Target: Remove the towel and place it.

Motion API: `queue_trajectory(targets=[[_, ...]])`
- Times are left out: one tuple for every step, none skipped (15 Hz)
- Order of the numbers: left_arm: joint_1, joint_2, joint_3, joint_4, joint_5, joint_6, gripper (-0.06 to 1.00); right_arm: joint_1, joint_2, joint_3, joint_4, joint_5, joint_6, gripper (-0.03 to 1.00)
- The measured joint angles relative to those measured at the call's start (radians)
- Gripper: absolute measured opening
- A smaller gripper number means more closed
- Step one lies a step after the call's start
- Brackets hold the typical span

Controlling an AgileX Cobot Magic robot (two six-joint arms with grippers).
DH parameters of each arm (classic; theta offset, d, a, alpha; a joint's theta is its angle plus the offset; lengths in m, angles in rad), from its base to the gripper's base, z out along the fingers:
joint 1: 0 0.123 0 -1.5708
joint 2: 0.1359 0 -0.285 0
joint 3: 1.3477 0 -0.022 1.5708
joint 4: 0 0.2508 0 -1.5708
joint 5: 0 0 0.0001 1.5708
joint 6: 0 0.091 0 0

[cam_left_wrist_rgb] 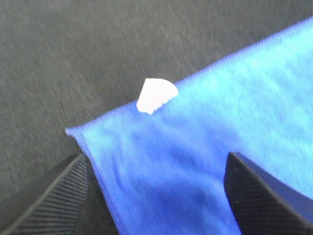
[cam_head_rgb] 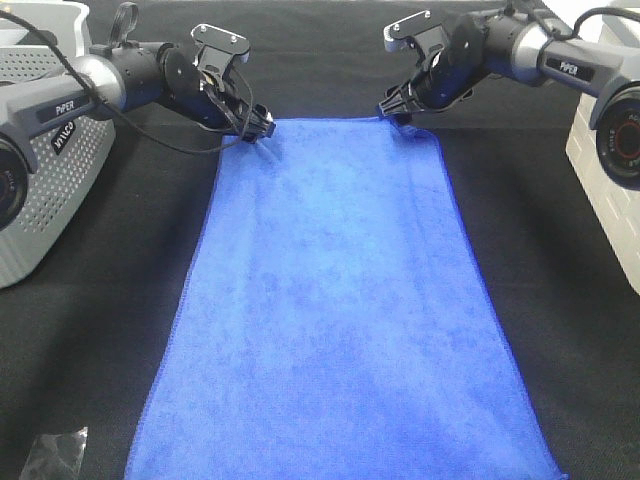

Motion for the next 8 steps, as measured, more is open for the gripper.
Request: queue_trajectory(targets=[[0.000, 0.000, 0.000, -0.001, 0.000, 0.000, 0.73, 0.000, 0.015, 0.000, 0.004, -0.031, -0.017, 0.72], [0.000, 0.000, 0.000, -0.002, 0.000, -0.004, 0.73, 0.000, 0.032, 0.000, 0.004, -0.061, -0.022, 0.72], [0.000, 0.000, 0.000, -0.003, 0.001, -0.015, 0.73, 0.000, 0.044, 0.000, 0.004, -0.084, -0.023, 0.72], [0.000, 0.000, 0.000, -0.003, 0.001, -0.024, 0.73, 0.000, 0.063, 0.000, 0.004, -0.117, -0.023, 0.72], [0.000, 0.000, 0.000, -0.003, 0.001, -0.026, 0.73, 0.000, 0.075, 0.000, 0.001, -0.134, -0.023, 0.72], [0.000, 0.000, 0.000, -0.003, 0.001, -0.026, 0.73, 0.000, 0.083, 0.000, -0.012, -0.152, -0.023, 0.72], [0.000, 0.000, 0.000, -0.003, 0.002, -0.026, 0.73, 0.000, 0.089, 0.000, -0.029, -0.168, -0.023, 0.72], [0.000, 0.000, 0.000, -0.003, 0.002, -0.026, 0.73, 0.000, 0.089, 0.000, -0.029, -0.168, -0.023, 0.72]])
